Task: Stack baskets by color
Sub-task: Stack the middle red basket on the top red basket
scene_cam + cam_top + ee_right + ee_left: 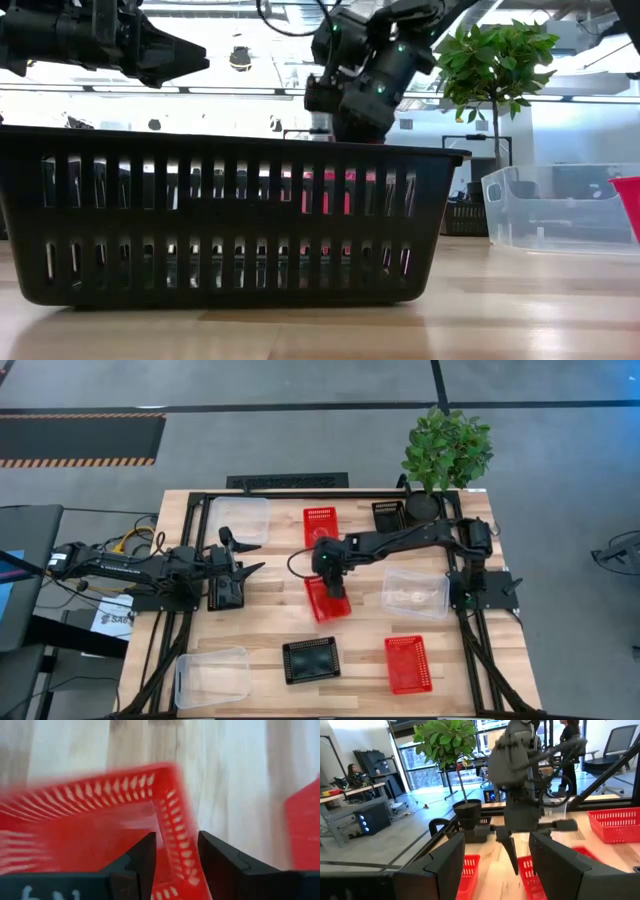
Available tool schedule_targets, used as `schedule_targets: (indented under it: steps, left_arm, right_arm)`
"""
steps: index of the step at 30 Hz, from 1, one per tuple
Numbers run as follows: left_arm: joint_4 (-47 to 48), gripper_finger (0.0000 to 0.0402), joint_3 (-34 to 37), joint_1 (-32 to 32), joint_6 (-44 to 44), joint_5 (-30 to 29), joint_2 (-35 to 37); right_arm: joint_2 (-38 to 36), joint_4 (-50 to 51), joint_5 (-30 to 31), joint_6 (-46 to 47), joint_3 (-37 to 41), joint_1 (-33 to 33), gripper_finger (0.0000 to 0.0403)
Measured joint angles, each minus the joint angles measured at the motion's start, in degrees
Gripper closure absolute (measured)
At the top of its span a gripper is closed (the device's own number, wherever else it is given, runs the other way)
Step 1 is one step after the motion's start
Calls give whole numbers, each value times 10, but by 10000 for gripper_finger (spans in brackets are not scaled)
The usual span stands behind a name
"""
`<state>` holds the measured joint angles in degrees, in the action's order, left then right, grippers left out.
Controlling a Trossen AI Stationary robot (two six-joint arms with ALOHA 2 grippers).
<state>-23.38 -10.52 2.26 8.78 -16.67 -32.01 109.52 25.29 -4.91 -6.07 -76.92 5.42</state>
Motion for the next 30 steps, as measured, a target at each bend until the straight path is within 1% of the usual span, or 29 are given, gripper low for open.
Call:
schedule_targets:
  steps: [6,9,13,21,24,27,30]
  left_arm:
    - [-1,189,0,0,0,0,0]
    - [-1,189,0,0,0,0,0]
    - [-1,189,0,0,0,0,0]
    - [0,189,0,0,0,1,0]
    - [0,189,0,0,0,1,0]
    - [1,189,0,0,0,1,0]
    - [3,189,0,0,0,0,0]
  right_arm:
    - [-30,3,0,4,0,0,235]
    - [-28,4,0,-19,1,0,235]
    - [-6,-3,0,-48,1,-1,235]
    - [38,-8,-2,-64,2,3,235]
    - [43,-4,-2,-65,2,3,235]
    - [42,-10,-2,-65,1,3,245]
    - [36,-11,-2,-66,2,3,269]
